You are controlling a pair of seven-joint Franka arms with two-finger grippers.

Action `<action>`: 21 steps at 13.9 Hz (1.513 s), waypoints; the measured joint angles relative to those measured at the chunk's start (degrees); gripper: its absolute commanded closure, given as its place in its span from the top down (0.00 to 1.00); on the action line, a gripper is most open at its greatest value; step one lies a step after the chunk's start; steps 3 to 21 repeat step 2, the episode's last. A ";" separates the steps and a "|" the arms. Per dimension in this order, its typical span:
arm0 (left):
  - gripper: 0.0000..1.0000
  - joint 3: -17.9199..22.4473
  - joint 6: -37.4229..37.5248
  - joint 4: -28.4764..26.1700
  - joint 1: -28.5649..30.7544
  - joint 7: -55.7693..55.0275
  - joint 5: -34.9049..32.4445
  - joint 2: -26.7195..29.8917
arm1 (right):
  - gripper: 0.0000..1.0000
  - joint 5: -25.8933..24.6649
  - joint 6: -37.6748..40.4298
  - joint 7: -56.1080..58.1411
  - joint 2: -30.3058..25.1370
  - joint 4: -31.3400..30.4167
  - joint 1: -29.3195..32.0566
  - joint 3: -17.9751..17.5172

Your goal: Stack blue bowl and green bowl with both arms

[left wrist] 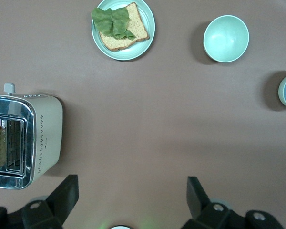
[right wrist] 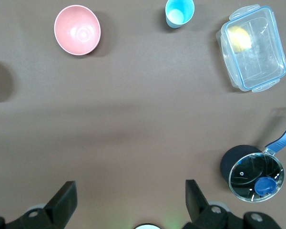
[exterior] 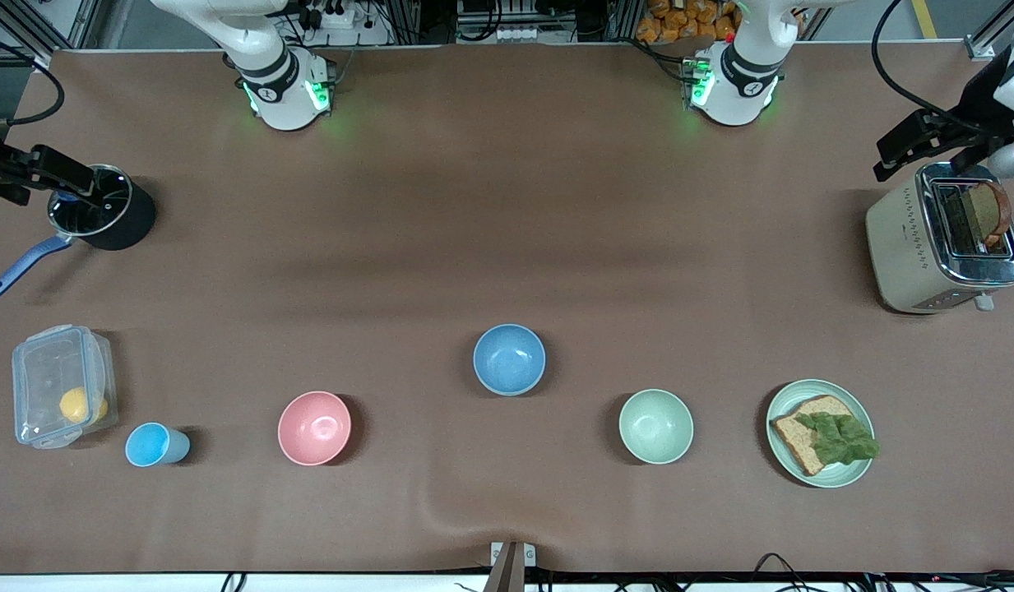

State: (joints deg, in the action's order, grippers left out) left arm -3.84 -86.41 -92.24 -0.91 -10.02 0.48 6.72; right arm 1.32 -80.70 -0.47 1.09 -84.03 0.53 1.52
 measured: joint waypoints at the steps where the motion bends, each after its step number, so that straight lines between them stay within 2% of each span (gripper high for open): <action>1: 1.00 0.00 0.00 0.00 -0.05 0.00 0.00 0.00 | 1.00 0.00 -0.02 0.00 0.00 -0.01 0.00 0.00; 21: 1.00 0.00 0.00 0.00 -0.07 0.00 0.00 0.00 | 1.00 0.00 -0.05 0.00 0.00 -0.03 0.00 0.00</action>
